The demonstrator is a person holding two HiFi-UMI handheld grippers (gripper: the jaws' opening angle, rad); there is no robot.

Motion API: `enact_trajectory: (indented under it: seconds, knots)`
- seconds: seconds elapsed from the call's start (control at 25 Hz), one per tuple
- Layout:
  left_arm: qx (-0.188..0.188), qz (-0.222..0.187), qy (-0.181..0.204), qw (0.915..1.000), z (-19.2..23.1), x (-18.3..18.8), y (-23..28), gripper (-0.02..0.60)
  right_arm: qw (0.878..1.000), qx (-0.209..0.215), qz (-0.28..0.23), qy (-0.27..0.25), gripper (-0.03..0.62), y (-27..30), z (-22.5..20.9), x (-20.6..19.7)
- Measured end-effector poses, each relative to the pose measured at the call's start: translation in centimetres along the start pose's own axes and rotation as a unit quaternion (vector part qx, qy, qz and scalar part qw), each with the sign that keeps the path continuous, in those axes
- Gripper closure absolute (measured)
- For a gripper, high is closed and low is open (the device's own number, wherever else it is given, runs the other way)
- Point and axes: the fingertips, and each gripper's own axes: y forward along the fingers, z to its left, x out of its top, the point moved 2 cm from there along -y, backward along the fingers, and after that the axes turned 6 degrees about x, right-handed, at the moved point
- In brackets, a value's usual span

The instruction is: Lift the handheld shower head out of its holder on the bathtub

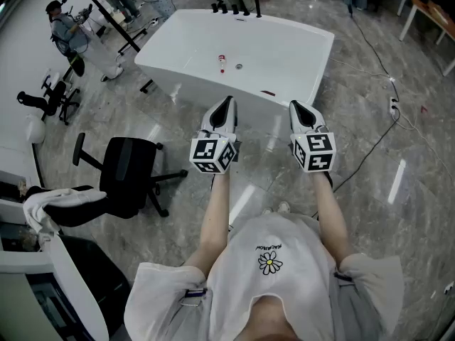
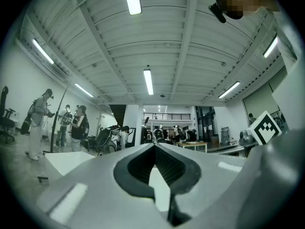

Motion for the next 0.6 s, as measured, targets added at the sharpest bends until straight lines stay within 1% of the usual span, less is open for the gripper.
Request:
enact_trajectory:
  seconds: [0.28, 0.6]
  knots:
    - [0.001, -0.014, 0.004, 0.9999, -0.7, 1.0, 1.3, 0.581, 1.0, 0.002, -0.008, 0.003, 0.576, -0.1, -1.5, 0.4]
    - [0.008, -0.017, 0.011, 0.9998, -2.1, 0.9, 1.8, 0.581, 1.0, 0.016, -0.02, -0.001, 0.576, -0.5, -3.2, 0.7]
